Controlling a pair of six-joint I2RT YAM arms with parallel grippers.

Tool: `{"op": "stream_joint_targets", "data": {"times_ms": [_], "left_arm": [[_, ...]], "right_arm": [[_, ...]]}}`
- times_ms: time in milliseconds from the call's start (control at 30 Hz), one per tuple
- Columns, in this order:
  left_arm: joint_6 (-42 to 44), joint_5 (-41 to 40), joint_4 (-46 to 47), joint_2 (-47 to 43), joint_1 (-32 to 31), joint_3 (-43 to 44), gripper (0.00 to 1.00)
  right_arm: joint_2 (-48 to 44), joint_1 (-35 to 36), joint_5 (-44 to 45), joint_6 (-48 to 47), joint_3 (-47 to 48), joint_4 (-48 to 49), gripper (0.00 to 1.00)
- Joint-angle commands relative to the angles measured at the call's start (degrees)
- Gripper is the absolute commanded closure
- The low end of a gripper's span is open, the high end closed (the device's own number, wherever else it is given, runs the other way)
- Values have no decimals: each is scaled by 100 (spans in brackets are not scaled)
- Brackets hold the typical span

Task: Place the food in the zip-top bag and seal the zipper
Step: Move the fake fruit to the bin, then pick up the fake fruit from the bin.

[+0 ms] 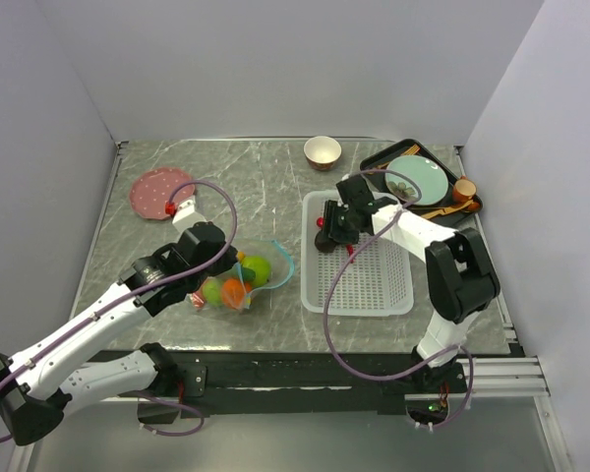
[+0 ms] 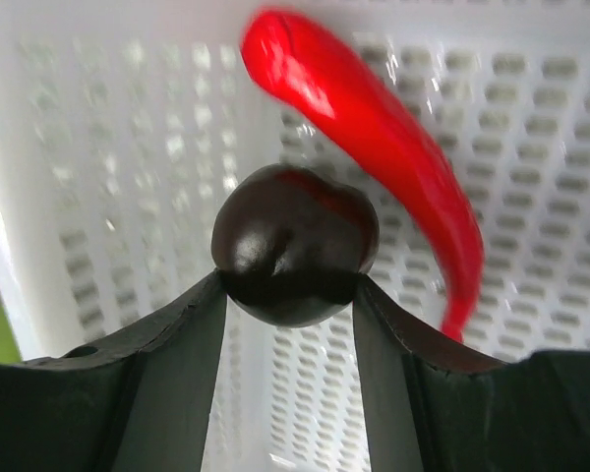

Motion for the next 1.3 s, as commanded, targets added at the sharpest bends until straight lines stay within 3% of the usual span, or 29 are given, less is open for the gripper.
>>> {"op": "stream_joint_targets", "data": {"times_ms": [0, 67, 167, 267, 300, 533, 933, 1267], "left_arm": [[11, -114, 98, -102, -1, -21, 96], [20, -140, 71, -85, -1, 14, 96], [55, -132, 97, -58, -1, 5, 96], [55, -62, 177, -15, -1, -12, 96], [55, -35, 185, 3, -1, -4, 96], [29, -18, 133, 65, -1, 14, 96], [2, -17, 115, 38, -1, -39, 95], [11, -35, 124, -23, -1, -65, 95]], "right_arm": [[-637, -14, 169, -195, -341, -292, 64], [-875, -5, 274, -230, -525, -371, 62], [-1025, -5, 266, -300, -728, -503, 48], [-1069, -14, 213, -327, -877, -530, 34], [-1182, -14, 195, -283, -938, -434, 23], [-1385, -14, 424, -186, -957, -416, 14], [-920, -5, 310, -248, -587, -372, 14], [-779, -14, 160, -169, -596, -293, 35]]}}
